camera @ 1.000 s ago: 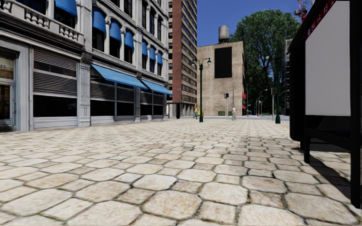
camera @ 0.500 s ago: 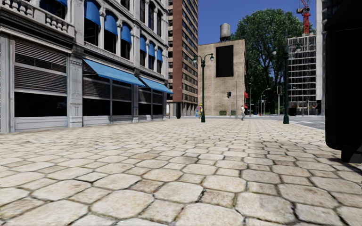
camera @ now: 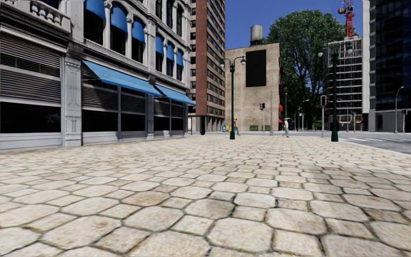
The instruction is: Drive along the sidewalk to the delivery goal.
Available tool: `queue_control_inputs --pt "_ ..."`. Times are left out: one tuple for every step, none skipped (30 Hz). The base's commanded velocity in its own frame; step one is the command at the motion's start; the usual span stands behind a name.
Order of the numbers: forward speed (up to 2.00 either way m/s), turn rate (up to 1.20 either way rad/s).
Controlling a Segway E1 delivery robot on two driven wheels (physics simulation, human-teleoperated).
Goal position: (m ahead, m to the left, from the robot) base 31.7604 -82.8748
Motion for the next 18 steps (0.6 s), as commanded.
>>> queue_control_inputs --pt "2.00 0.00" --pt "2.00 0.00" --pt "2.00 0.00" --pt "2.00 0.00" --pt "2.00 0.00" --pt "2.00 0.00" --pt "2.00 0.00" --pt "2.00 0.00" --pt "2.00 0.00" --pt "2.00 0.00" --pt "2.00 0.00" --pt "2.00 0.00" --pt "2.00 0.00" --pt "2.00 0.00" --pt "2.00 0.00" --pt "2.00 0.00" --pt "2.00 0.00" --pt "2.00 0.00"
